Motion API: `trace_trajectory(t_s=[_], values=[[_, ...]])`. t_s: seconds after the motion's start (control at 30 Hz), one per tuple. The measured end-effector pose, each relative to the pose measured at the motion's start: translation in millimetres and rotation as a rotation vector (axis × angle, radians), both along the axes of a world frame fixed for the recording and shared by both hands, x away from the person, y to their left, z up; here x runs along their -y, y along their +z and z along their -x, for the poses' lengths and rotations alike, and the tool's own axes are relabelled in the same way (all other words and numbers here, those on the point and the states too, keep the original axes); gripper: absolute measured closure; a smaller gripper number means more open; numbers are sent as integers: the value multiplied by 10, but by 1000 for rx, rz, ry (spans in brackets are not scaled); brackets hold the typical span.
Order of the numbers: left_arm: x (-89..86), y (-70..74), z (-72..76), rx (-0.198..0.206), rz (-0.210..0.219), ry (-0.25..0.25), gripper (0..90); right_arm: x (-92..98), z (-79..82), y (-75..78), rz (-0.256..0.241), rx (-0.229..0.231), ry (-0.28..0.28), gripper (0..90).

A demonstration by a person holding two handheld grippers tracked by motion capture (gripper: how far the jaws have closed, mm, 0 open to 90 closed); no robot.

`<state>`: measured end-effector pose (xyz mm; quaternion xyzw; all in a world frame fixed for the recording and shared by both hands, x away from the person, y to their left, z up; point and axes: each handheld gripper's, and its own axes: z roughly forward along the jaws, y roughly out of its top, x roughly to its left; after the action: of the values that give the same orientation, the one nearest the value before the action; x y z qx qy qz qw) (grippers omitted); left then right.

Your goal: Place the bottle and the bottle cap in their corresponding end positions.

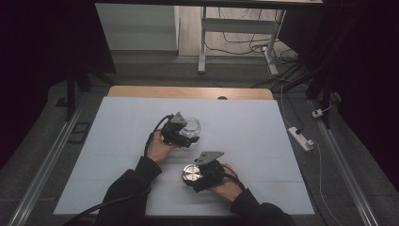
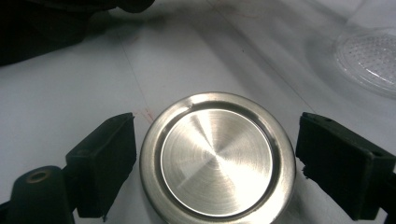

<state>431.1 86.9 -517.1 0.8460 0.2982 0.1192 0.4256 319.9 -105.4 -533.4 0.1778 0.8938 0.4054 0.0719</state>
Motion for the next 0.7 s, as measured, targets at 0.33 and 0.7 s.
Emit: trace_trajectory(t_s=[0.33,0.7], values=[[-51,78,60,-4,8,-17,29,21,17,77,-31,7,-12,91],[-247,166,212,-12,13,-3,0,63,35,169,-64,-4,-20,59]])
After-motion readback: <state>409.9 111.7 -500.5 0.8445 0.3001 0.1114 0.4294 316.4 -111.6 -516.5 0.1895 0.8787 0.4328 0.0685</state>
